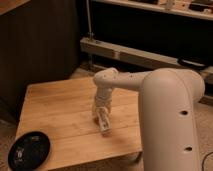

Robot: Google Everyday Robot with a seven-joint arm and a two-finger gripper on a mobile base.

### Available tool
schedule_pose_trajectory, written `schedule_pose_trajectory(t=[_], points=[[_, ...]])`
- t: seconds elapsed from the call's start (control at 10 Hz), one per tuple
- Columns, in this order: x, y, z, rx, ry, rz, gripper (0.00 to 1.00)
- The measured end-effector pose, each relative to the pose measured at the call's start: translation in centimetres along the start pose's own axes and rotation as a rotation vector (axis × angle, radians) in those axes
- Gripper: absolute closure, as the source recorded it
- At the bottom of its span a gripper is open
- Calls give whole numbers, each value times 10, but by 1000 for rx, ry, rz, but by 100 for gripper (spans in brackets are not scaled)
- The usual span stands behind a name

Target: Place the bottle in the ceramic bowl

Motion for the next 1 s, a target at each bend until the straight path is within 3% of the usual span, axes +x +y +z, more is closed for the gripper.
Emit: schedule_pose_trajectory(t=[0.2, 0.3, 0.6, 0.8, 1.0], points=[[-4, -8, 6, -11, 2, 15, 37], [-5, -9, 7, -12, 2, 17, 42], [-8, -2, 4, -6, 1, 12, 72], [-8, 9, -10, -8, -14, 10, 92], [-2, 33, -35, -44, -52, -16, 100]])
